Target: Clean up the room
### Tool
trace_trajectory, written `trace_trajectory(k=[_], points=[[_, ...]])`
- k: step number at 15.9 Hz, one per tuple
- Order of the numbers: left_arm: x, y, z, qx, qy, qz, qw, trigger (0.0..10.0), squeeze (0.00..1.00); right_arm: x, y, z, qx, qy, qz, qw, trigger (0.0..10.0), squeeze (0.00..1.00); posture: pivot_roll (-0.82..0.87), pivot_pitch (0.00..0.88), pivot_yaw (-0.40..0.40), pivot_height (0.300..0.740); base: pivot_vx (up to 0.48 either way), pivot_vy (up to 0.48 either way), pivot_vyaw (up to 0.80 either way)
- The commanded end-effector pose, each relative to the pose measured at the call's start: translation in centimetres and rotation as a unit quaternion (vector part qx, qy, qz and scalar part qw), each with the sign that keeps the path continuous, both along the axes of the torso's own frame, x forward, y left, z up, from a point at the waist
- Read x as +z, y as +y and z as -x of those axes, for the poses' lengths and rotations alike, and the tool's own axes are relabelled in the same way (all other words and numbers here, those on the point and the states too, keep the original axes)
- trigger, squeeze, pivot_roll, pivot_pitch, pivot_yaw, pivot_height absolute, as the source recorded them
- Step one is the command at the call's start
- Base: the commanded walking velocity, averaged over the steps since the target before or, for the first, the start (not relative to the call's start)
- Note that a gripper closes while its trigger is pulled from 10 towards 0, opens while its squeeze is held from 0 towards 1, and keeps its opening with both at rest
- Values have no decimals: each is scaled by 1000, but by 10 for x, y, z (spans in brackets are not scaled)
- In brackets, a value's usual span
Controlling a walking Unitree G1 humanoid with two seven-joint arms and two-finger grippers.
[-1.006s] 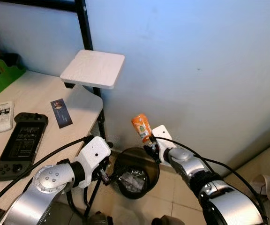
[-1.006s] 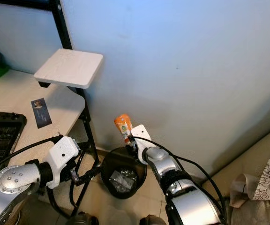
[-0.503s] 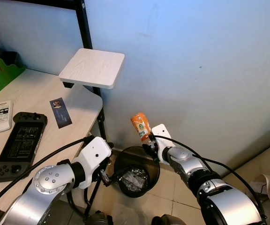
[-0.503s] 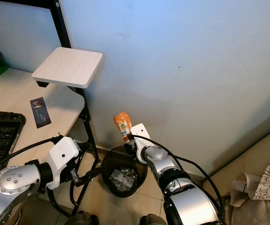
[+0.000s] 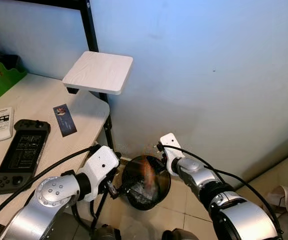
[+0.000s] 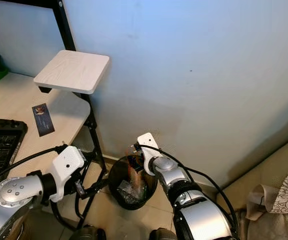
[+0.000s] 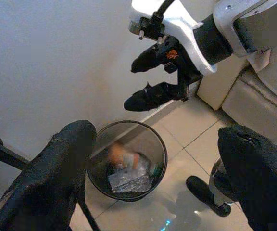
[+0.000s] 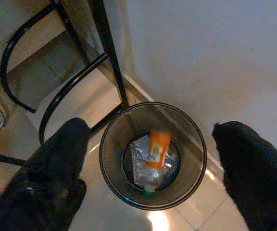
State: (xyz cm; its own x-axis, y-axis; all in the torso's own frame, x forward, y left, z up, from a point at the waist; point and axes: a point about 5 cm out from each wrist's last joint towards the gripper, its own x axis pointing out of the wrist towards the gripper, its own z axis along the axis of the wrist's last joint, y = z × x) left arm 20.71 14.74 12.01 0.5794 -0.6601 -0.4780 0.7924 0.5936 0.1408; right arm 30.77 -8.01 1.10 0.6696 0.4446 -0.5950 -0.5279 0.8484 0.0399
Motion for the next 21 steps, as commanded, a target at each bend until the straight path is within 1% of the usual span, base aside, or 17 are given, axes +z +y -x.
trace_trajectory(k=[1,4,5,6,7,8,9,10,11,12,13,15,16,17,19,20,21], points=[[2,-3,1,-9,1,1,1000,10000,0,-5,-2,4,-4,18,-6,1000,10000,1000,101,118,-14,740,0,0,0],[3,-5,-2,5,-4,9,1000,10000,0,-9,-9,8,-8,19,-11,1000,10000,1000,102,104,-12,740,0,0,0],[4,-5,-4,30,-11,22,999,10000,0,-8,-13,7,-17,12,-20,1000,10000,1000,98,90,-7,740,0,0,0],[4,-1,-10,96,-27,38,994,10000,0,-4,-23,4,-39,-8,-40,998,10000,1000,93,69,-6,740,0,0,0],[3,2,-14,138,-37,47,989,10000,0,-1,-29,3,-56,-19,-55,997,10000,1000,90,59,-7,740,0,0,0],[5,5,-18,174,-61,49,982,10000,0,4,-39,3,-80,-40,-72,993,10000,867,84,44,-8,740,0,0,0],[4,11,-22,218,-80,43,972,10000,0,12,-49,7,-102,-65,-84,989,10000,0,72,29,-4,740,0,0,0],[2,14,-23,254,-79,54,963,10000,0,22,-57,14,-121,-95,-84,985,10000,0,41,0,8,740,0,0,0],[0,15,-23,266,-69,61,959,10000,0,27,-61,17,-127,-111,-81,982,10000,0,30,0,13,740,0,0,0],[-2,14,-24,281,-74,61,955,10000,0,35,-66,27,-135,-132,-78,979,10000,0,19,0,20,740,0,0,0],[-4,11,-23,288,-84,61,952,10000,0,42,-74,34,-150,-154,-58,975,10000,0,13,0,26,740,0,0,0],[-7,9,-22,308,-75,84,945,10000,0,51,-81,43,-168,-143,-26,975,10000,0,-30,0,50,740,0,0,0],[-8,9,-22,312,-73,84,944,10000,0,58,-82,43,-188,-160,-41,968,10000,0,-44,0,55,740,0,0,0],[-12,8,-23,321,-69,86,941,10000,0,78,-87,45,-233,-199,-89,948,10000,0,-42,0,45,740,0,0,0],[-13,7,-24,324,-72,79,940,10000,0,80,-96,54,-241,-208,-49,947,10000,0,-22,0,26,740,0,0,0],[-12,7,-23,325,-75,84,939,10000,0,80,-95,57,-237,-208,-35,948,10000,0,-20,0,22,740,-266,0,0],[-11,8,-24,326,-76,86,938,10000,0,79,-92,59,-229,-200,-40,952,10000,0,-20,0,22,740,-274,0,0]])
